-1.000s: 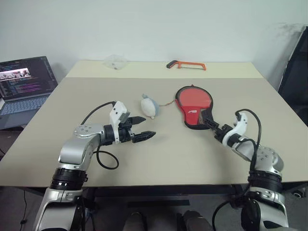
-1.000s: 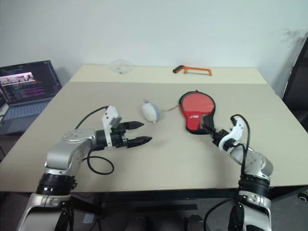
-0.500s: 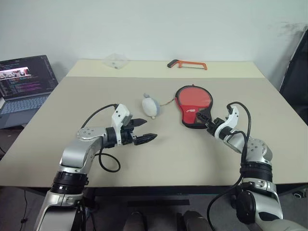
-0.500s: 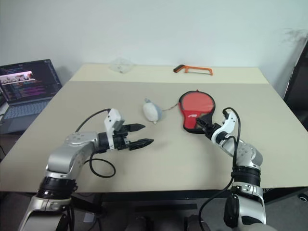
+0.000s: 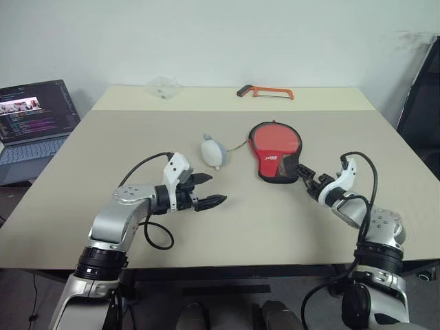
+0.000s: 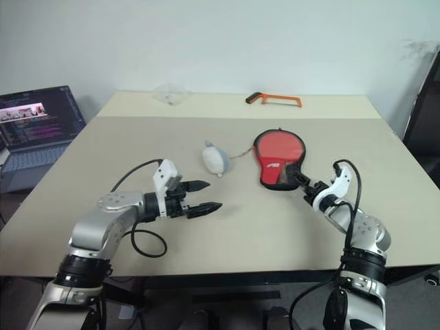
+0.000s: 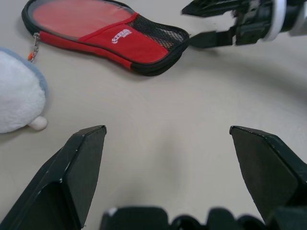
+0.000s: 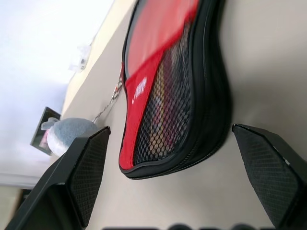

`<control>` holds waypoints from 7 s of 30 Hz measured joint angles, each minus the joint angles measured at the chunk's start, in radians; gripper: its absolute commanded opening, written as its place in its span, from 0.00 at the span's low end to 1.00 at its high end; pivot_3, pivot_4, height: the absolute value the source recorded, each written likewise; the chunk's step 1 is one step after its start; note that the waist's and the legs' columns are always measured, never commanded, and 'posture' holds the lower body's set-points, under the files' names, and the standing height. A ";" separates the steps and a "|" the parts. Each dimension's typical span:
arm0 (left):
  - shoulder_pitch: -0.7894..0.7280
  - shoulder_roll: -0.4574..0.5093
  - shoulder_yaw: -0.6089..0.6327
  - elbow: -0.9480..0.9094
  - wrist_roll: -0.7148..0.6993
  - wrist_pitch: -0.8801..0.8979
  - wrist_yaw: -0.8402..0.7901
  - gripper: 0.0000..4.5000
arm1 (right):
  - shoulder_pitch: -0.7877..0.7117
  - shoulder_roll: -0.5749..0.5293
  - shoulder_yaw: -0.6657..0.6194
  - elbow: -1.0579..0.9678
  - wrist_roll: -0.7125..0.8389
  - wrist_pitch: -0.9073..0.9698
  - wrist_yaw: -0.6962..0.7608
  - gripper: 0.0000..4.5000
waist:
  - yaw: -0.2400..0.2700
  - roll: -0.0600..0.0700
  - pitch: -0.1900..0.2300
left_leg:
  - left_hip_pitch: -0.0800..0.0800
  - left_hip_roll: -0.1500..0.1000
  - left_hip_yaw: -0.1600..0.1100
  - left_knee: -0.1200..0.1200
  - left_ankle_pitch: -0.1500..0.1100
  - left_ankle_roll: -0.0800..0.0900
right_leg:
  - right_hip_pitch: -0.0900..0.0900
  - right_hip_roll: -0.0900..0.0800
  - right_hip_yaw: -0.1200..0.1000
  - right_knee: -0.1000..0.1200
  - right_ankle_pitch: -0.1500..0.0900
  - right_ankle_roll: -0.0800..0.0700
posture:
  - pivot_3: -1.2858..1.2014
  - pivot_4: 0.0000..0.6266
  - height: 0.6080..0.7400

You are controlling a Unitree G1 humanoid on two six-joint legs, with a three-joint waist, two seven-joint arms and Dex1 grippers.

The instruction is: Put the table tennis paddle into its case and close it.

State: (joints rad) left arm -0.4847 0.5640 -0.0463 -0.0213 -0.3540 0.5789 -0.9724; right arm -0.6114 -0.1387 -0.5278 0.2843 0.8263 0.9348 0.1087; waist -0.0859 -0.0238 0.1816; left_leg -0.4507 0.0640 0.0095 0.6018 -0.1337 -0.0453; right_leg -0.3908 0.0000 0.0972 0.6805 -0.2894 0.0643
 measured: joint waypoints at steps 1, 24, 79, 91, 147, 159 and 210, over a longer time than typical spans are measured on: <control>-0.001 0.000 -0.005 0.000 0.000 0.000 0.000 1.00 | -0.020 0.000 0.002 0.027 -0.013 -0.019 0.001 1.00 | -0.001 0.000 0.000 | 0.000 0.000 0.000 0.000 0.000 0.000 | 0.000 0.000 0.000 0.000 0.000 0.000 | 0.52 0.24 1.00; 0.042 0.011 -0.007 -0.020 0.000 0.000 0.030 1.00 | -0.077 -0.015 -0.018 0.109 -0.049 -0.120 -0.031 1.00 | 0.002 0.000 0.000 | 0.000 0.000 0.000 -0.005 0.000 0.000 | -0.002 0.000 0.000 -0.001 -0.001 -0.002 | 0.52 0.24 1.00; 0.043 0.015 -0.030 -0.027 0.000 0.000 0.045 1.00 | -0.085 0.148 -0.038 0.035 0.139 -0.012 -0.250 1.00 | -0.002 0.000 0.000 | -0.001 0.000 0.000 -0.009 0.000 0.000 | -0.006 0.001 0.000 0.000 -0.003 -0.004 | 0.52 0.24 1.00; 0.041 0.009 -0.040 -0.027 0.003 0.000 0.046 1.00 | -0.135 0.150 -0.028 0.116 0.122 -0.090 -0.246 1.00 | -0.002 0.000 0.000 | -0.001 0.000 0.000 -0.009 0.000 0.000 | -0.006 0.001 0.000 0.000 -0.003 -0.004 | 0.52 0.24 1.00; -0.021 0.025 -0.068 0.031 0.027 -0.025 -0.021 1.00 | 0.580 -0.096 0.207 -0.628 0.865 0.392 -0.557 0.00 | 0.002 -0.001 -0.001 | -0.005 0.000 0.000 -0.012 -0.002 0.000 | -0.010 0.000 -0.001 0.000 -0.009 -0.007 | 0.52 0.24 1.00; -0.027 0.029 -0.071 0.037 0.036 -0.040 -0.040 1.00 | 0.659 -0.305 0.482 -0.722 1.041 0.080 -0.678 0.06 | 0.001 -0.002 0.000 | -0.005 0.000 0.000 -0.010 -0.002 0.000 | -0.010 0.000 0.000 0.000 -0.010 -0.011 | 0.52 0.24 1.00; -0.492 -0.029 -0.239 0.811 0.471 -0.501 0.139 1.00 | 0.149 -0.055 0.802 -0.282 -0.540 -0.316 0.089 0.99 | 0.053 -0.014 -0.006 | -0.005 0.000 -0.001 -0.002 -0.001 0.000 | -0.008 0.002 -0.001 0.001 -0.001 -0.004 | 0.52 0.24 1.00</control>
State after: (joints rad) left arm -0.9770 0.5352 -0.2849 0.7900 0.1171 0.0781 -0.8334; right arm -0.4621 -0.1936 0.2741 0.0028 0.2866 0.6187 0.1976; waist -0.0327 -0.0375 0.1760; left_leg -0.4561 0.0644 0.0080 0.6001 -0.1345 -0.0455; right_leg -0.3988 0.0018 0.0957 0.6820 -0.2904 0.0607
